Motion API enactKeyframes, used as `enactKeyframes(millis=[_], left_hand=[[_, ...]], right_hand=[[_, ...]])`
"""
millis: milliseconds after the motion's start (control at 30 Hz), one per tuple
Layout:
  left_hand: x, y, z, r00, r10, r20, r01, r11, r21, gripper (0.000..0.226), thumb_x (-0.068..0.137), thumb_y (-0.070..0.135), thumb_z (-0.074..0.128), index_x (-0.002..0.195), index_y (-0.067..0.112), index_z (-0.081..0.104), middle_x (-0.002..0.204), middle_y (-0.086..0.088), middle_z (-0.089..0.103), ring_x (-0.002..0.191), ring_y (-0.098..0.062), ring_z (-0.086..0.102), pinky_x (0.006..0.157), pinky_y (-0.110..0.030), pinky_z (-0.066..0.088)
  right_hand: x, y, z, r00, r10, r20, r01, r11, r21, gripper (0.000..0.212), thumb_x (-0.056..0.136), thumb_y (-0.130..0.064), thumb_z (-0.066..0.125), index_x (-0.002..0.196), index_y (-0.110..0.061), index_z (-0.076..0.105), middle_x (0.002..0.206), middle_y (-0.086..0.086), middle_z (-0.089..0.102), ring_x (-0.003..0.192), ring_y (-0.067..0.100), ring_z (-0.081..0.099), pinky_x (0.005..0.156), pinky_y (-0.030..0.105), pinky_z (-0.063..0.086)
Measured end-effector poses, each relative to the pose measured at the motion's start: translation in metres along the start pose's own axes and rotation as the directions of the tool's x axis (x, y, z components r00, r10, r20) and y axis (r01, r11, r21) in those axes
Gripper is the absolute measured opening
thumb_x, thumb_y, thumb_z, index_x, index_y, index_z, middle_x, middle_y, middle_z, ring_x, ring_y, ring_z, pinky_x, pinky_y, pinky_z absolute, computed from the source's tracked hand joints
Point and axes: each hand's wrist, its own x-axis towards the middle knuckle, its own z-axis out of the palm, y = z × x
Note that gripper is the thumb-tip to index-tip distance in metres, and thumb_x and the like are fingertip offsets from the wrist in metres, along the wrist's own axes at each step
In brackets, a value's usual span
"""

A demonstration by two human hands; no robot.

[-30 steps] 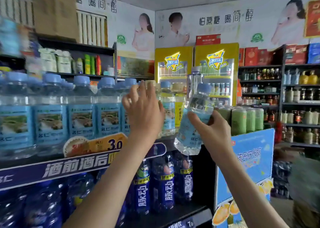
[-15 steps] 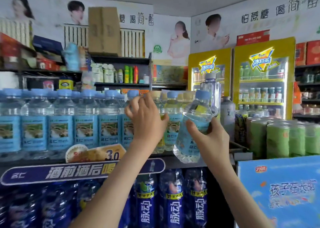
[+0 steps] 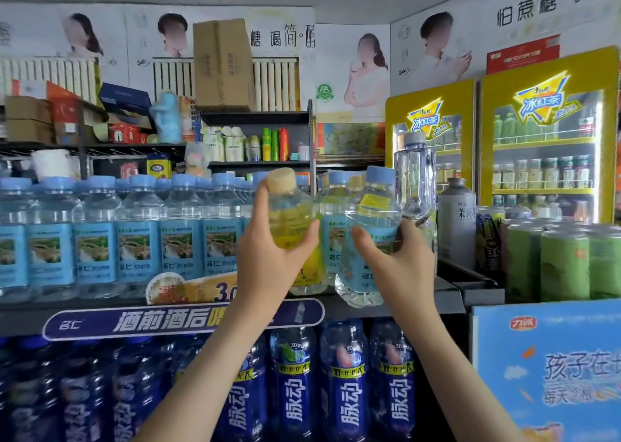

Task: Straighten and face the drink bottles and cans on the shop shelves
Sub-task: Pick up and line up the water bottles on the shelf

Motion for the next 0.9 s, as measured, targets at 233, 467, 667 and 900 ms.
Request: enactKeyframes(millis=[233, 467, 667, 900], left_hand=[[0.006, -0.004, -0.035, 0.988, -0.147, -0.053, 0.130, 0.961, -0.243, 0.084, 0.068, 0.065, 0.068, 0.141, 0.041, 0.035, 0.110, 0.025, 0.063, 0.092, -0.010, 0.065, 0.079, -0.044, 0.057], [0.003, -0.007, -0.054, 0.978, -0.205, -0.048, 0.185, 0.946, -0.267, 0.088, 0.066, 0.066, 0.071, 0.143, 0.039, 0.035, 0.124, 0.036, 0.046, 0.117, 0.010, 0.047, 0.103, -0.037, 0.043], [-0.001, -0.011, -0.061, 0.972, -0.234, -0.038, 0.220, 0.951, -0.218, 0.076, 0.078, 0.042, 0.072, 0.144, 0.035, 0.034, 0.113, 0.046, 0.035, 0.116, 0.007, 0.043, 0.104, -0.039, 0.043], [-0.003, -0.014, -0.061, 0.966, -0.256, -0.025, 0.246, 0.948, -0.204, 0.076, 0.076, 0.048, 0.072, 0.143, 0.037, 0.038, 0.113, 0.036, 0.054, 0.097, 0.011, 0.055, 0.090, -0.037, 0.053]], right_hand=[[-0.004, -0.003, 0.015, 1.000, -0.025, 0.014, 0.026, 0.999, -0.026, 0.035, 0.076, -0.048, 0.071, 0.089, -0.021, 0.054, 0.090, 0.001, 0.058, 0.078, 0.017, 0.054, 0.065, 0.033, 0.044], [-0.008, -0.014, 0.060, 0.996, -0.081, 0.048, 0.088, 0.981, -0.175, 0.049, 0.075, -0.051, 0.072, 0.097, -0.013, 0.050, 0.091, -0.002, 0.051, 0.083, 0.016, 0.049, 0.064, 0.023, 0.040], [-0.008, -0.014, 0.077, 0.984, -0.127, 0.125, 0.159, 0.942, -0.295, 0.047, 0.084, -0.040, 0.067, 0.108, -0.006, 0.046, 0.097, 0.001, 0.044, 0.095, 0.021, 0.044, 0.075, 0.023, 0.033], [-0.012, -0.003, 0.080, 0.975, -0.117, 0.188, 0.178, 0.920, -0.349, 0.047, 0.091, -0.022, 0.062, 0.129, -0.004, 0.040, 0.124, 0.009, 0.047, 0.114, 0.023, 0.042, 0.088, 0.027, 0.036]])
